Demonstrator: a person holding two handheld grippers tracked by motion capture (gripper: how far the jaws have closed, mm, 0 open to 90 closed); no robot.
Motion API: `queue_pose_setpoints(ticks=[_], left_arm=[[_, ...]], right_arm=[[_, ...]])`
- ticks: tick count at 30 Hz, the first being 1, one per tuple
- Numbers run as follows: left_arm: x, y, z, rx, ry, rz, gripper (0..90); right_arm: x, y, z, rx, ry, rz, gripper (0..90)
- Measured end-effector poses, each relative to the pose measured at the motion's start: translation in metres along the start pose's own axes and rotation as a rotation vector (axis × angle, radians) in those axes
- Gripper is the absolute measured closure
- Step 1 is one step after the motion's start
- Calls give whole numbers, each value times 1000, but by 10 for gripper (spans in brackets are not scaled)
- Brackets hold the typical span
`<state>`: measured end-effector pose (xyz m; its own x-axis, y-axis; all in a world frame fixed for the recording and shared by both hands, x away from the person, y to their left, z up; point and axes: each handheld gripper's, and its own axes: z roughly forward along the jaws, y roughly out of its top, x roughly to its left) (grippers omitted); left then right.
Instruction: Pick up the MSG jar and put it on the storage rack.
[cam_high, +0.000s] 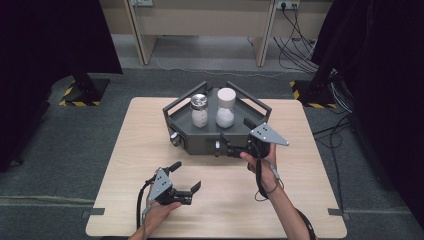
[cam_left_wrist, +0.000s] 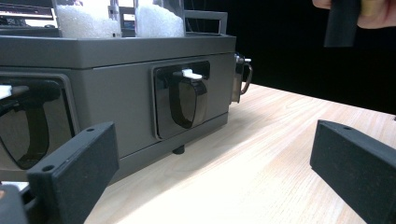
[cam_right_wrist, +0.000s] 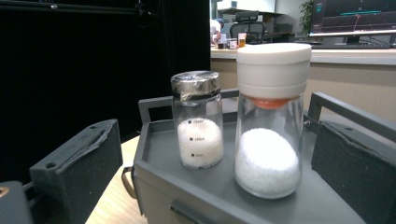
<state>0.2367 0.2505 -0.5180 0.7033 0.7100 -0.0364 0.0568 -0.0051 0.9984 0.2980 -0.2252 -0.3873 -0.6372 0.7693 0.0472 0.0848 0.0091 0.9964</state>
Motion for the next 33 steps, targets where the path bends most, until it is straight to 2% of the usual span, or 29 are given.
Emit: queue_pose_setpoints(ticks=[8,33], left_arm=[[0,0,0,-1,1,-1,8],[0,0,0,0,5,-2,8]], right_arm=[[2,-11,-12,3,17,6,20],[15,-54,-43,12,40,-35,15]])
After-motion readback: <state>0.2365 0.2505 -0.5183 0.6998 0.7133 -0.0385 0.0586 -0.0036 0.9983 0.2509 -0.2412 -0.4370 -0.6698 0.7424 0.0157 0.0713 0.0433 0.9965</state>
